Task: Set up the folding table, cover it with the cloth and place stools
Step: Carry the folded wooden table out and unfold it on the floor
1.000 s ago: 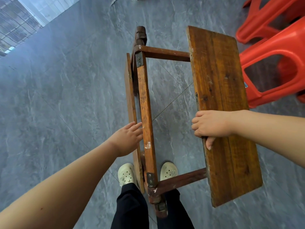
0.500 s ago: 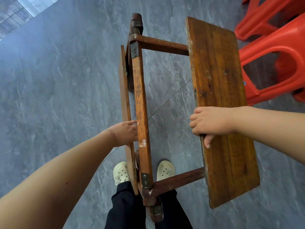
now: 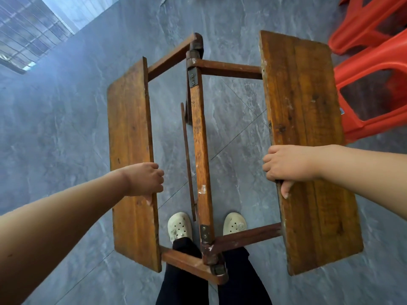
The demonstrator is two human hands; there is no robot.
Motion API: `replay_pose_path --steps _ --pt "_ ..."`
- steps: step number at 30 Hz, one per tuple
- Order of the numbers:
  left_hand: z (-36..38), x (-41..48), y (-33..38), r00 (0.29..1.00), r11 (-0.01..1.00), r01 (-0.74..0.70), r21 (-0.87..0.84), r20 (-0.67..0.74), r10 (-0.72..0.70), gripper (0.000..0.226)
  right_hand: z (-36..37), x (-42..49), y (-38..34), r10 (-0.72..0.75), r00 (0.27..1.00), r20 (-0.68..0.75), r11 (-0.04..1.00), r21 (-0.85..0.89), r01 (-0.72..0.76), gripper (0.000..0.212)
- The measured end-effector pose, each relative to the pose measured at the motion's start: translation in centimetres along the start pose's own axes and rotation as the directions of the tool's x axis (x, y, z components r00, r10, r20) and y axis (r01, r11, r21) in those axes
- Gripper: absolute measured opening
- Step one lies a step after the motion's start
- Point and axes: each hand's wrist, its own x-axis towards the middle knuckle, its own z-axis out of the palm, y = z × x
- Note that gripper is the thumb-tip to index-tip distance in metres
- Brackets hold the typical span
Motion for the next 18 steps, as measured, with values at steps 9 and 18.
replay_pose_path --steps 9,18 --pt "-1.0 -5.3 -0.1 0.993 0.999 0.007 -0.044 0.12 -0.002 0.043 -1.8 -0.1 -0.6 0.0 0.997 0.081 1.0 -0.013 0.001 0.067" --pt "-1.1 -7.2 0.9 0.999 0.999 -0.008 0.045 -0.031 0.009 0.077 -2.2 -2.1 -2.1 0.001 0.99 -0.141 0.995 -0.1 -0.015 0.068"
